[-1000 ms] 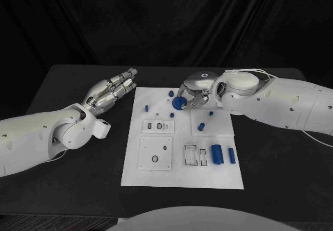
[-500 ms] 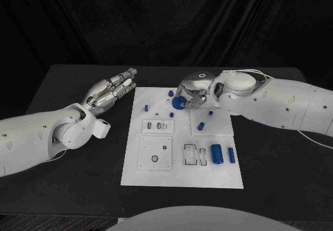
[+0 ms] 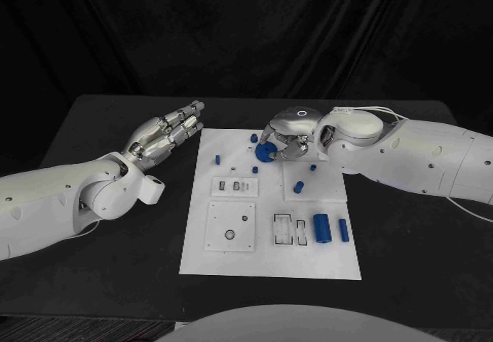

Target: Assemble the parts on the task board

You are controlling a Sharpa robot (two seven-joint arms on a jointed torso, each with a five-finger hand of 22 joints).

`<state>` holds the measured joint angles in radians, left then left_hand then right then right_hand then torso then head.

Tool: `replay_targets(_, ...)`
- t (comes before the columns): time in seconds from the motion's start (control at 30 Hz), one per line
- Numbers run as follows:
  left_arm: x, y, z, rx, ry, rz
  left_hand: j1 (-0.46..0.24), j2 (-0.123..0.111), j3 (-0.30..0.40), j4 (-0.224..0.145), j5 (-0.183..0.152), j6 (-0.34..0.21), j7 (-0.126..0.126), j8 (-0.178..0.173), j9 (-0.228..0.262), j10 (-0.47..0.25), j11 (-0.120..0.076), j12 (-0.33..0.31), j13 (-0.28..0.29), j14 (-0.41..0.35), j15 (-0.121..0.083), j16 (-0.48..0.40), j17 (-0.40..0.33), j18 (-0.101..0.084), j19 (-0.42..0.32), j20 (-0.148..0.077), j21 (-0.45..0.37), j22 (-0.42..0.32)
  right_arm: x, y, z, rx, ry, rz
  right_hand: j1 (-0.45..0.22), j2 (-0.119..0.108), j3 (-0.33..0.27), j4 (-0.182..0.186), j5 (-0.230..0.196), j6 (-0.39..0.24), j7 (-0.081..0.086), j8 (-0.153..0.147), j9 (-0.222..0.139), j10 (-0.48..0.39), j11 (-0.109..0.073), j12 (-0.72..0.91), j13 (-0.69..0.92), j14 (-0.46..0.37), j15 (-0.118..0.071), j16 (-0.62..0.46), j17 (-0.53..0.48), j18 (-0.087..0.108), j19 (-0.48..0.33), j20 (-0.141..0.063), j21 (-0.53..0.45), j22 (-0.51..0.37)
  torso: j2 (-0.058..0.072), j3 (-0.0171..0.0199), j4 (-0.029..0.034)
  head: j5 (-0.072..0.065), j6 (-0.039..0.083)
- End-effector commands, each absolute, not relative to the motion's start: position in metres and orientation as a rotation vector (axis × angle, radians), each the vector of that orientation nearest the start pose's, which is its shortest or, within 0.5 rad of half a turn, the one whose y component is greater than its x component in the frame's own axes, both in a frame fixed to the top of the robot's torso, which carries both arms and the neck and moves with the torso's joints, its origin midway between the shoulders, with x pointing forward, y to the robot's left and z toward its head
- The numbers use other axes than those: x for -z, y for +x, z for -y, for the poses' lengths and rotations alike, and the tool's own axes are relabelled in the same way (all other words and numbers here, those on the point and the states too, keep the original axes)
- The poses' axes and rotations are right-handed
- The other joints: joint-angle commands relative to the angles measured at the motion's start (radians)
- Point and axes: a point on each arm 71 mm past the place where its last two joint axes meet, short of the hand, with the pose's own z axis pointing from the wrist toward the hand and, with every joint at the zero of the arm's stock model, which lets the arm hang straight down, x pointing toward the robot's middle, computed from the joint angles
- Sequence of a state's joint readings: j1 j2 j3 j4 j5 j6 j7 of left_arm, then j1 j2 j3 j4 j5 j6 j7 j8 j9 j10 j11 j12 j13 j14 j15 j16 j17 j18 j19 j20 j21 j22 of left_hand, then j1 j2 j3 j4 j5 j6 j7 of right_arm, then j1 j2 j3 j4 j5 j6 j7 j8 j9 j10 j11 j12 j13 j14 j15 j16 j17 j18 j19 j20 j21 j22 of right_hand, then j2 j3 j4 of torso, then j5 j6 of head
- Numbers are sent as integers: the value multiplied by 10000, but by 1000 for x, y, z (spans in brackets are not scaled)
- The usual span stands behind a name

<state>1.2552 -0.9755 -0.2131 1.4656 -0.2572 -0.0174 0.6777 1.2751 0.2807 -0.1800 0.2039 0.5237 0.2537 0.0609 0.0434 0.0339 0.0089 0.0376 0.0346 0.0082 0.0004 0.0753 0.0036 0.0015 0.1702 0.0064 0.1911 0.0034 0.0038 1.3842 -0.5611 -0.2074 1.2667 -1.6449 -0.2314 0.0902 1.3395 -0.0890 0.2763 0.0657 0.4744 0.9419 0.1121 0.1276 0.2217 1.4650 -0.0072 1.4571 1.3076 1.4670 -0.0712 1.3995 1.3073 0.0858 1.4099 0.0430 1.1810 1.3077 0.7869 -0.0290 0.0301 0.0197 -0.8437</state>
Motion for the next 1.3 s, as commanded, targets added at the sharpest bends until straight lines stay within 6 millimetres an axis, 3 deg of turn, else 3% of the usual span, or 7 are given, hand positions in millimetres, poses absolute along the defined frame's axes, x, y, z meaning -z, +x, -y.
replay_targets(0.03,185,466,-274,17628,-6045,-13662,77,-1,11,-93,60,20,28,24,8,19,39,-41,10,-4,50,-36,-15,109,19,58,35,18,158,524,112,-6544,-6895,-15139,-155,83,14,49,-79,801,-332,628,860,93,-15,-30,1157,572,-7,-39,986,-41,31,-45,-16,1249,4,-5,23,2,-37)
replay_targets(0.43,185,467,-273,17666,-6045,-13717,86,3,36,-132,74,17,28,23,8,21,41,-41,10,-4,74,-36,-15,109,30,82,43,23,155,525,99,-6850,-6812,-15337,-309,96,15,141,-121,710,-302,578,883,76,31,-65,1117,572,31,-75,952,-34,26,-19,-78,1241,-7,-11,-4,-1,-107)
replay_targets(0.83,186,468,-271,17708,-6036,-13757,88,10,55,-156,81,8,26,19,7,20,40,-45,9,-4,97,-36,-15,109,39,103,50,28,155,529,90,-6822,-6890,-15412,-347,100,33,163,-174,611,-275,518,878,57,47,-91,1089,563,46,-106,923,-28,14,-3,-120,1235,0,0,18,-29,-122)
replay_targets(1.3,186,468,-272,17697,-6053,-13772,86,10,63,-167,83,1,24,17,6,20,38,-45,9,-4,107,-36,-15,109,45,113,54,31,156,529,98,-6727,-6802,-15497,-274,87,115,80,-29,745,-285,585,951,-11,84,-175,995,526,75,-238,802,-7,-27,24,-244,1210,-6,6,-10,45,-114)
